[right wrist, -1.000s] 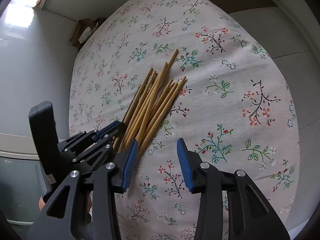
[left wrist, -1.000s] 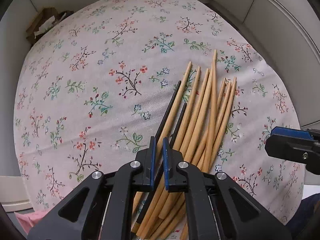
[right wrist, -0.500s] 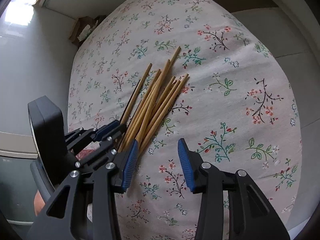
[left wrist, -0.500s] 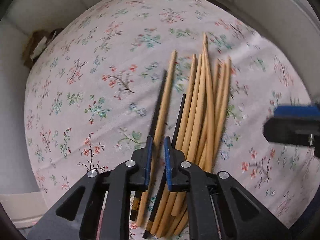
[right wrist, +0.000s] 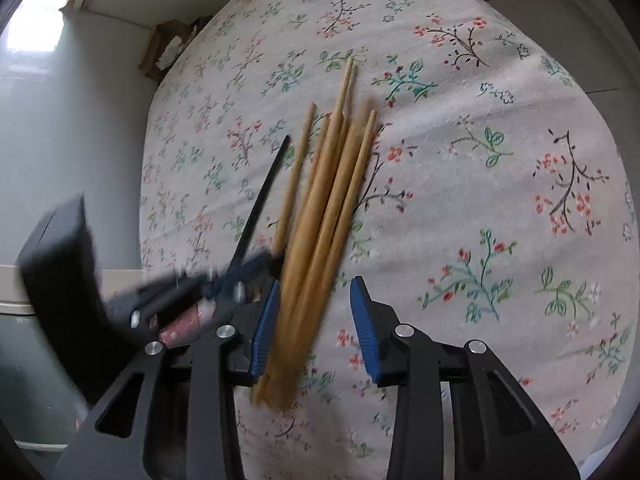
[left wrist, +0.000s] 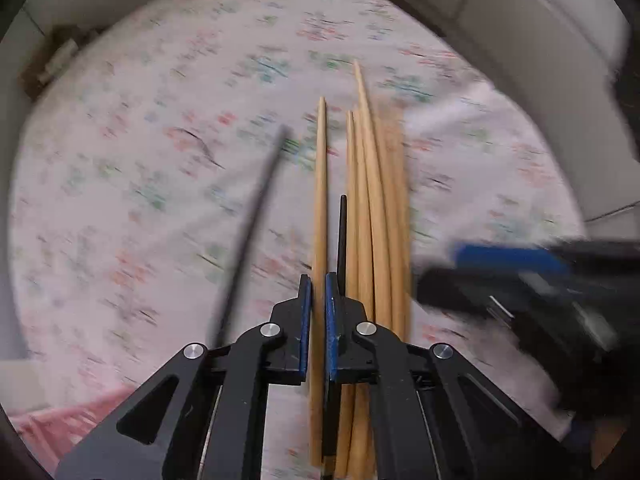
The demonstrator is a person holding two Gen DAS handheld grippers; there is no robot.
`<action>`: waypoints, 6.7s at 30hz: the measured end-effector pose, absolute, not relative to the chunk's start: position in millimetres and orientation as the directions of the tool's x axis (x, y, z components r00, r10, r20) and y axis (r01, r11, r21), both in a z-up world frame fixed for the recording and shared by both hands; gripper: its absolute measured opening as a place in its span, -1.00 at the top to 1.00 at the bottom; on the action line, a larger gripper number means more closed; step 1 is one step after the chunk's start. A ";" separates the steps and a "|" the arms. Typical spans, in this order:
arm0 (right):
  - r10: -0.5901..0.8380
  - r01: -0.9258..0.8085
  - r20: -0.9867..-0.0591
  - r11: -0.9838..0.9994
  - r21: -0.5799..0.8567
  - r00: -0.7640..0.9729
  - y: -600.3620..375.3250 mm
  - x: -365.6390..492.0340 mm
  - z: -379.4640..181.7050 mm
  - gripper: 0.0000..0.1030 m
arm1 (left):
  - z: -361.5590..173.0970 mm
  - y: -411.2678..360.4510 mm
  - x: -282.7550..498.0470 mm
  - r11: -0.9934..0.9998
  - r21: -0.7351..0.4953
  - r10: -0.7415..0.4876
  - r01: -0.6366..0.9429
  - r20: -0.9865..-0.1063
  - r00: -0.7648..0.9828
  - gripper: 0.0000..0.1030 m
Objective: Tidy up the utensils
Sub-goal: 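Lift the wooden chopstick with the left tool while the right tool grasps another, then lower both held chopsticks into the pink holder and open both tools, then return both tools to the pile and grasp a chopstick with each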
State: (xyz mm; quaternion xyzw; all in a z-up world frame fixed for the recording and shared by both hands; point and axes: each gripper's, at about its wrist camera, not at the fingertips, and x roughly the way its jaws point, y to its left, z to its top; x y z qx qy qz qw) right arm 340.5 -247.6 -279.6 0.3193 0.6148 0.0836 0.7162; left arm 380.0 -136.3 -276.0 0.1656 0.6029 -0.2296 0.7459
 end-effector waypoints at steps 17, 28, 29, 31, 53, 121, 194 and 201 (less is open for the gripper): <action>0.422 0.160 -0.886 0.877 0.453 0.191 -238.3 340.3 -273.6 0.84 | -227.8 -97.7 388.6 0.874 -0.178 -0.313 0.453 -0.919 0.242 0.88; 0.435 0.140 -0.889 0.880 0.454 0.144 -246.0 337.8 -279.8 0.79 | -202.9 -95.9 331.8 0.850 -0.239 -0.396 0.470 -0.878 0.269 0.88; 0.431 0.134 -0.891 0.883 0.449 0.146 -246.6 337.2 -277.5 0.79 | -202.0 -96.0 330.7 0.849 -0.238 -0.396 0.471 -0.878 0.270 0.88; 0.425 0.129 -0.894 0.888 0.442 0.141 -248.5 334.8 -275.2 0.84 | -200.2 -94.7 329.7 0.849 -0.239 -0.398 0.470 -0.875 0.275 0.88; 0.435 -0.032 -0.753 0.875 0.483 0.493 -260.2 289.7 -147.9 0.85 | -98.5 -10.3 309.6 0.887 -0.309 -0.461 0.343 -0.619 0.636 0.88; 0.438 -0.325 -0.380 0.888 0.326 0.815 -9.6 299.7 -120.5 0.85 | -118.5 156.3 250.3 0.831 -0.522 -0.246 -0.194 -0.656 0.714 0.29; 0.277 0.178 -0.910 0.923 0.341 0.307 -270.5 315.3 -207.7 0.26 | -237.4 -123.3 353.3 0.938 -0.044 -0.164 0.344 -0.930 0.328 0.89; 0.309 0.173 -0.916 0.918 0.358 0.254 -257.1 329.8 -230.1 0.47 | -186.0 -105.4 332.6 0.936 -0.119 -0.267 0.332 -0.854 0.447 0.89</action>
